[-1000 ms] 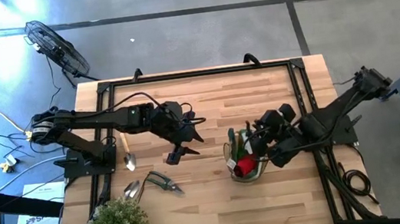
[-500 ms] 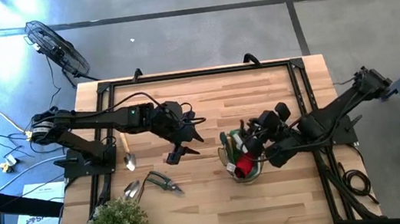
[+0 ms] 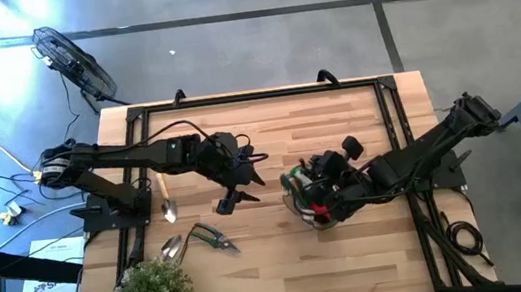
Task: Pick & Place Garden tools in Gardening bag
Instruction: Put the top green shear scissors into the green gardening bag
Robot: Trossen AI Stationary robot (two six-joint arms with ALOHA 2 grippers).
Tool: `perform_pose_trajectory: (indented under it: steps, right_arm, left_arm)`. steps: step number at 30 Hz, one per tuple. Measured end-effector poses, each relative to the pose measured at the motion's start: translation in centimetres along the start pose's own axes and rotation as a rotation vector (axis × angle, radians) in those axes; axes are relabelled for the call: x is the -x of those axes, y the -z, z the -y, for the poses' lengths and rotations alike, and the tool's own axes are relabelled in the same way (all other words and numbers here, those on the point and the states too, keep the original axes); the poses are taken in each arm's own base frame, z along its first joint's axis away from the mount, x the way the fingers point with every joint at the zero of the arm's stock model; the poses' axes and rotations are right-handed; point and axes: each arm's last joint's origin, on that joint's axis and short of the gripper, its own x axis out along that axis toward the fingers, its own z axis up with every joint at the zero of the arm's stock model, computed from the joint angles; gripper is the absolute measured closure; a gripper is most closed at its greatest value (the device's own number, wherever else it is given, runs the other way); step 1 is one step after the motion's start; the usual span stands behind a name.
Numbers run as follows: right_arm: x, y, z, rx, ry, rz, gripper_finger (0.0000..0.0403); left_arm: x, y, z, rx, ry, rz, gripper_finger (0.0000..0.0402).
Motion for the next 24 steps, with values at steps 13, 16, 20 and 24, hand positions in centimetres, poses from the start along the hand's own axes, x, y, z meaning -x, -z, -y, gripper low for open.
perform_pose_trajectory:
  steps: [13, 16, 20, 24]
  right_arm:
    - [0.0, 0.3, -0.3, -0.058, -0.121, -0.152, 0.0349]
    - [0.0, 0.4, -0.3, -0.057, -0.147, -0.190, 0.0349]
    - [0.1, 0.7, -0.1, -0.040, -0.149, -0.240, 0.0349]
    - [0.1, 1.3, 0.8, -0.030, -0.073, -0.289, 0.0349]
  left_arm:
    - [0.0, 0.0, 0.0, 0.000, 0.000, 0.000, 0.0197]
    - [0.0, 0.0, 0.0, 0.000, 0.001, 0.000, 0.0197]
    - [0.0, 0.0, 0.0, 0.001, 0.003, 0.001, 0.0197]
    - [0.0, 0.0, 0.0, 0.001, 0.003, 0.001, 0.0197]
